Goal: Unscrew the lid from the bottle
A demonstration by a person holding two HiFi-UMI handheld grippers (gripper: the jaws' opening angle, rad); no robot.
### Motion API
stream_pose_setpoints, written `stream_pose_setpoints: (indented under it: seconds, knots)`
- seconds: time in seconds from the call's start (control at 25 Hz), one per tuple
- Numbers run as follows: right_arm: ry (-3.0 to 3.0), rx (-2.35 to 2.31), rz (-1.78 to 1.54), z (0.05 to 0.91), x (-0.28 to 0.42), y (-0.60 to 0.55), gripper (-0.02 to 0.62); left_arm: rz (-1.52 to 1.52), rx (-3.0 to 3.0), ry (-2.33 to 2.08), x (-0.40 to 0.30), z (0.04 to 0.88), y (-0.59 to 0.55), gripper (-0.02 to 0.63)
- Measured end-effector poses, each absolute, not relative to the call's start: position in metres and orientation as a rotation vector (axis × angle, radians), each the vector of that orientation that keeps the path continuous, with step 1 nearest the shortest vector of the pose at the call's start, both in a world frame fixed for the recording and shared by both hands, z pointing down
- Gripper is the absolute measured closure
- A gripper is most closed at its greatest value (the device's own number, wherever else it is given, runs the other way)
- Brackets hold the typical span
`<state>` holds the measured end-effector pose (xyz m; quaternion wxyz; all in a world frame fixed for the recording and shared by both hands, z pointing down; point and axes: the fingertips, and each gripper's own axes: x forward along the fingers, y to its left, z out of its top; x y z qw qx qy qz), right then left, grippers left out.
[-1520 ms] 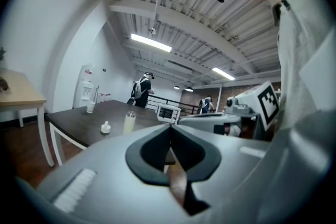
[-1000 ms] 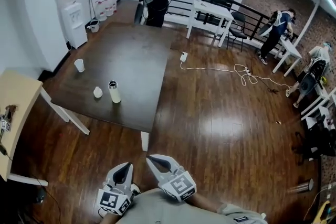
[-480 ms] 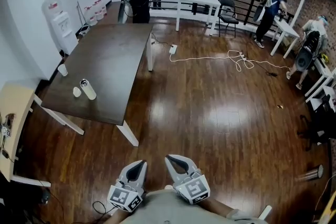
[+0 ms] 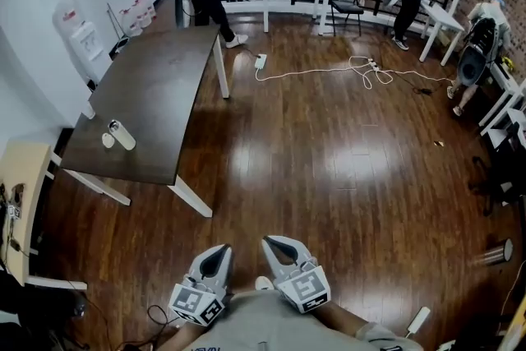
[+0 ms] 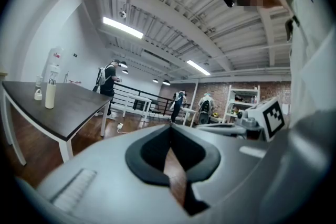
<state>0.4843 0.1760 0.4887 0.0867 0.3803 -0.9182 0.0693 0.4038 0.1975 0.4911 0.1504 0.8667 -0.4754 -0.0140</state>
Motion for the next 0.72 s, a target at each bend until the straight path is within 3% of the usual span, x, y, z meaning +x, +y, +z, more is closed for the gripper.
stream_pose_setpoints:
  seconds: [0.72]
  knots:
    - [-2.77, 1.144, 0.181, 0.483, 0.497, 0.179, 0.597, -0.053, 2.456, -1.39, 0.41, 0.495, 0.202, 0.603]
